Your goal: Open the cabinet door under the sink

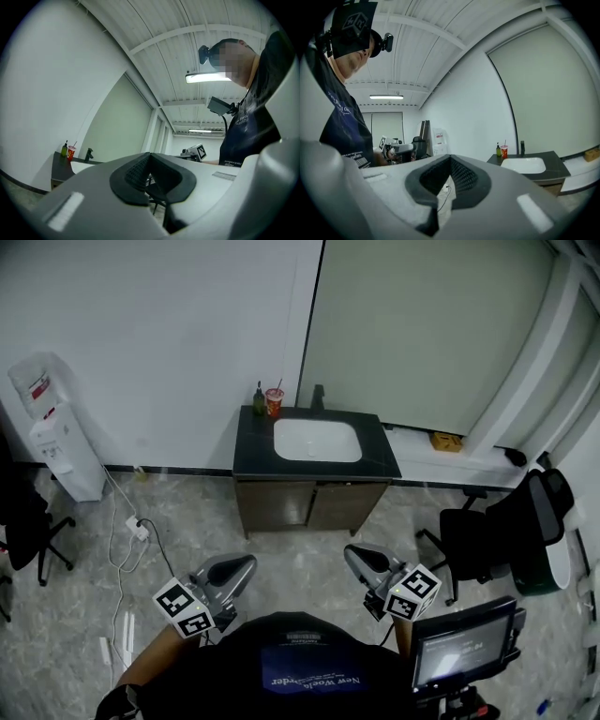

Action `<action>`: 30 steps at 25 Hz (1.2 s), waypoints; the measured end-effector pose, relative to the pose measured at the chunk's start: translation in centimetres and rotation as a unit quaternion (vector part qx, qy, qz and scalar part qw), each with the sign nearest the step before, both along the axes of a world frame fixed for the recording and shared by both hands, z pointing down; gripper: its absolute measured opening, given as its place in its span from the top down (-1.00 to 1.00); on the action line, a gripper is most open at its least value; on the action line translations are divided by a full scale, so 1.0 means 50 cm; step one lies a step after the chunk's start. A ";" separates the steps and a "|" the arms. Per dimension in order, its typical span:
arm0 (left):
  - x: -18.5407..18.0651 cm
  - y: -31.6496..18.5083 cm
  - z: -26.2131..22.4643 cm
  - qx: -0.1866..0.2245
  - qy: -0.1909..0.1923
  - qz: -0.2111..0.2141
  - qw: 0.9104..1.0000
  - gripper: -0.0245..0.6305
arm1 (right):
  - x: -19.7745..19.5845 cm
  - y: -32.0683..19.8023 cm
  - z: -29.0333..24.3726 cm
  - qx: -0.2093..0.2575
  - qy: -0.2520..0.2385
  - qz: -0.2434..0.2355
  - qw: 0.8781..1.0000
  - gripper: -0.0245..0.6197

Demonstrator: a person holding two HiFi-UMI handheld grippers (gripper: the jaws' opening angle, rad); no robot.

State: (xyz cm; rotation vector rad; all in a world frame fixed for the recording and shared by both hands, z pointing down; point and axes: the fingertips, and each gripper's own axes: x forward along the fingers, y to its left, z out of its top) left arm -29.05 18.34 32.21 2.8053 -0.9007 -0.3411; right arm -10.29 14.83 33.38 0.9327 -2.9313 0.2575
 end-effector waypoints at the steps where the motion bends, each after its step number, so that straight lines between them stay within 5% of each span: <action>1: -0.008 -0.010 0.002 -0.003 0.001 -0.003 1.000 0.93 | -0.007 -0.011 0.001 -0.003 0.001 -0.002 1.000 0.92; 8: -0.018 -0.088 0.017 -0.024 -0.003 -0.023 0.999 0.93 | -0.011 -0.112 0.015 -0.016 -0.004 -0.017 1.000 0.92; 22: 0.204 -0.337 -0.033 -0.013 0.029 -0.086 0.996 0.93 | 0.175 -0.390 0.013 0.002 -0.012 -0.096 0.995 0.92; 30: 0.251 -0.487 0.003 -0.036 -0.007 -0.101 0.994 0.93 | 0.211 -0.555 0.030 -0.014 -0.019 -0.108 0.994 0.92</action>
